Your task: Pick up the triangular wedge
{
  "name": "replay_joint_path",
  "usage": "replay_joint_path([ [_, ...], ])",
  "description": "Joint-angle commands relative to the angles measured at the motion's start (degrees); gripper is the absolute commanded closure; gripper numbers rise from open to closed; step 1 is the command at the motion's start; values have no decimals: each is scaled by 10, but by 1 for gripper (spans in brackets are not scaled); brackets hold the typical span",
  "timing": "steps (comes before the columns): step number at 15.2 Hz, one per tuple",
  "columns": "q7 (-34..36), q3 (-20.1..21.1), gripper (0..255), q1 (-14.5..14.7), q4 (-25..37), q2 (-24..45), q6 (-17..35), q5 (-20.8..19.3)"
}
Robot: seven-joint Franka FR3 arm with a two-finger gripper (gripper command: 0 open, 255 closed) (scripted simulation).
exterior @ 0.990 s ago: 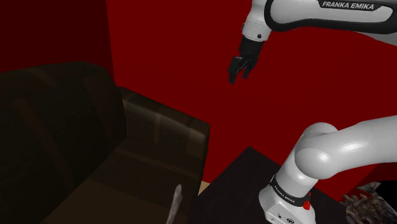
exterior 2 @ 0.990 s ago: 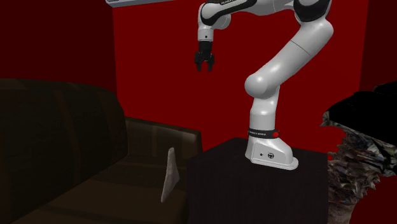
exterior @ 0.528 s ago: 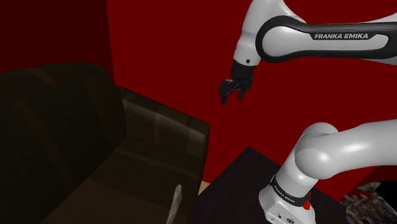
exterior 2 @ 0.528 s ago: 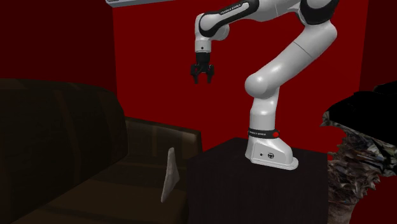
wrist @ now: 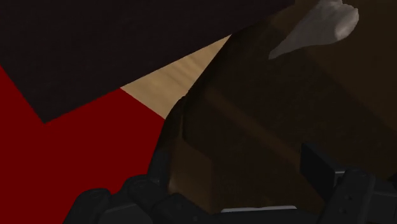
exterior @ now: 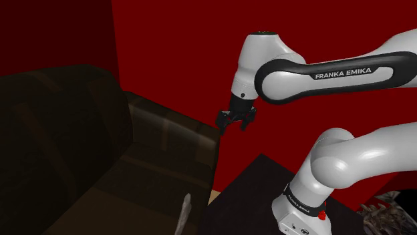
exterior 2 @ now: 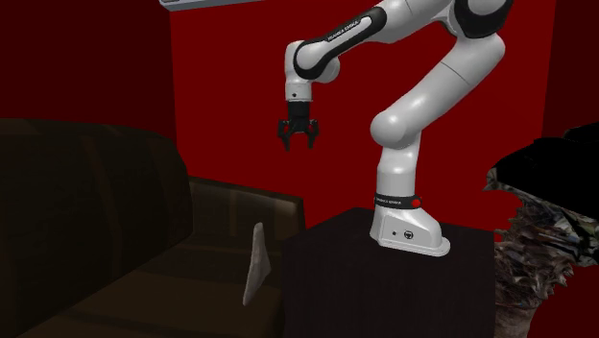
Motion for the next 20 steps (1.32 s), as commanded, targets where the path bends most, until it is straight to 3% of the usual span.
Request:
replay_joint_path([
  [1,43,27,0,3,-8,27,33,21],
  [8,188,131,0,3,-24,146,162,79],
  [13,310,217,0,-31,-5,272,267,73],
  [16,412,273,0,-74,18,364,329,17],
  [18,511,305,0,-109,38,437,365,-69],
  [20,621,302,0,-115,61,507,386,-177],
])
